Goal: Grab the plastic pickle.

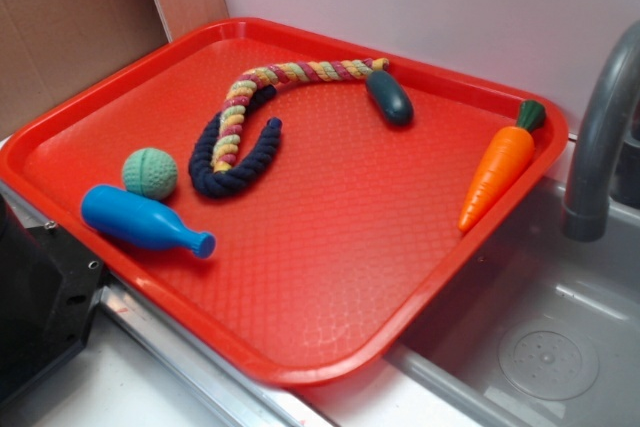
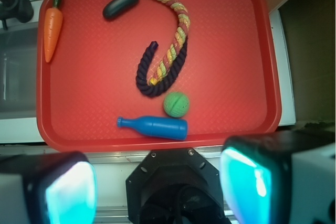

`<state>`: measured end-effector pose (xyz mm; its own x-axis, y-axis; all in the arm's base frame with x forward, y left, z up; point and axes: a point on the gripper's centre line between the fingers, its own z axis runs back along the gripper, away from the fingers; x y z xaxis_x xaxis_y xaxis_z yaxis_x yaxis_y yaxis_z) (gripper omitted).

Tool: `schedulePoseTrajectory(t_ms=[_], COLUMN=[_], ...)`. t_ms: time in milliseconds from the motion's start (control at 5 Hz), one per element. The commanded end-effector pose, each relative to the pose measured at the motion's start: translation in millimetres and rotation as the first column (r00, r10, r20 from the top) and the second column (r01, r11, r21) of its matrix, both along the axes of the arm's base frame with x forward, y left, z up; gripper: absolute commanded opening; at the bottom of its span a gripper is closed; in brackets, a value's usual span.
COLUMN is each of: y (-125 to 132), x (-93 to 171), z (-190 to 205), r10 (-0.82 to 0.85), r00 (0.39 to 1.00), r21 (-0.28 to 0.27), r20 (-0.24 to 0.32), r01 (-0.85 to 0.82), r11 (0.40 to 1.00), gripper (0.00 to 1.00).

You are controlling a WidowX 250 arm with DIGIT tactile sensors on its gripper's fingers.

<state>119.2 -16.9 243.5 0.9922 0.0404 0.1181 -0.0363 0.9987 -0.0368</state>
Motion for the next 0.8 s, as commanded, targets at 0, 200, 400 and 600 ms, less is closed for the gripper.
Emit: schedulePoseTrajectory(t_ms=[0,200,400,600], y=[0,3,2,1], x=[0,50,104,145], z=[0,-50,-73,-90], r10=[0.000,0.166,0.390,0.528], r00=[1.000,0.985,0.920,0.845], r21=[0.000,0.082,-0.052,-0.164], r20=[0.000,-0.046,0.037,0.080], r01=[0.000,-0.162,-0.388,-0.511], r11=[1.000,0.983,0.920,0.844], gripper=[1.00,1.00,1.00,1.00])
